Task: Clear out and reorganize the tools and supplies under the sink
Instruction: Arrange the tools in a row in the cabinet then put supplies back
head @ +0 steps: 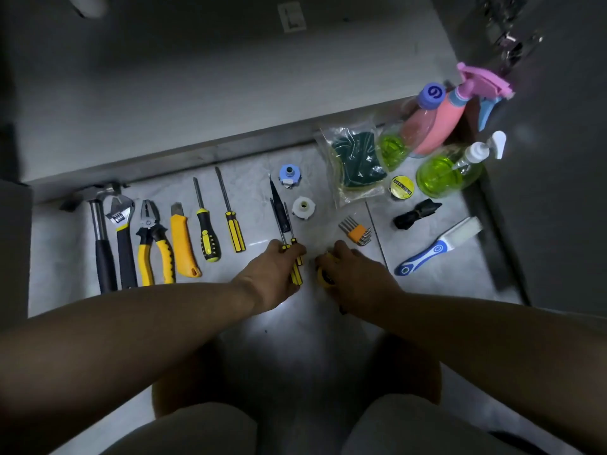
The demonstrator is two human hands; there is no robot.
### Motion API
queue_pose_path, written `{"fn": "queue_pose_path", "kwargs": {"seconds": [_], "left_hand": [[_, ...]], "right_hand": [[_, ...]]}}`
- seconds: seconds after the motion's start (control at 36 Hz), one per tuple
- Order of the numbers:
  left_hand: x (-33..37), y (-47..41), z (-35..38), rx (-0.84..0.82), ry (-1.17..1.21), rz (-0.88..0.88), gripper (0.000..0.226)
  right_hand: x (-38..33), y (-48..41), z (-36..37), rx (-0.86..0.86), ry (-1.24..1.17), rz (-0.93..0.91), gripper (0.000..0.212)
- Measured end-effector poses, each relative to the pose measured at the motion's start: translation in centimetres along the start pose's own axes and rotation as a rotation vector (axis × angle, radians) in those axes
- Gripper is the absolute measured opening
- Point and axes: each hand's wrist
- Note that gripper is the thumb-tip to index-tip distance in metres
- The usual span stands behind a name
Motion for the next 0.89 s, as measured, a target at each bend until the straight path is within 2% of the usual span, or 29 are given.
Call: {"fn": "queue_pose_path", "kwargs": {"seconds": [0.08, 0.19, 0.25, 0.36, 0.47, 0.56, 0.61, 0.67, 0.72, 0.81, 0.89], "left_hand": [[-0.4, 0.0, 0.1, 0.018, 0.008, 0.002, 0.069], [-0.5, 0.1, 0.3, 0.025, 0.029, 0.013, 0.065], [-0.5, 0.3, 0.3, 0.022, 0.030, 0.008, 0.071], [-0.6, 0.8, -0.1, 0.053, 0.031, -0.014, 0.084], [-0.8, 1.1, -0.8, 0.084, -0.072, -0.003, 0.079], [-1.2, 1.2, -1.3, 0.165, -0.179, 0.078, 0.063], [-1.7, 1.2, -1.5, 0.221, -0.271, 0.115, 0.058], [-2.3, 1.1, -1.8, 0.270, -0.369, 0.152, 0.054], [-2.9, 0.8, -2.3, 0.336, -0.452, 0.200, 0.054], [-3.7, 0.4, -3.3, 0.399, -0.496, 0.224, 0.053], [-4.2, 0.0, -4.0, 0.419, -0.503, 0.179, 0.054]], "right_hand": [[1.2, 0.8, -0.4, -0.022, 0.044, 0.066, 0.068], [2.1, 1.8, -0.7, -0.013, 0.109, 0.191, 0.063], [2.1, 1.8, -0.9, 0.010, 0.119, 0.208, 0.062], [1.3, 0.4, -1.8, 0.034, 0.011, 0.067, 0.054], [0.6, -2.7, -3.3, -0.045, -0.058, -0.113, 0.045], [0.3, -5.2, -4.3, -0.080, 0.111, -0.256, 0.038], [-0.3, -6.8, -5.2, -0.147, 0.221, -0.266, 0.025], [-0.7, -8.2, -5.9, -0.100, 0.395, -0.325, 0.031], [-1.3, -9.9, -6.5, -0.042, 0.345, -0.290, 0.030], [-1.9, -11.6, -7.3, 0.115, 0.270, -0.115, 0.034], [-1.7, -11.8, -7.1, 0.150, 0.289, 0.030, 0.041]]}}
Point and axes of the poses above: each hand's wrist, its own y-axis away from the middle knuckle, its own z-axis out of the palm, x = y × z, and after that the axes turned 14 degrees about -z, right-handed
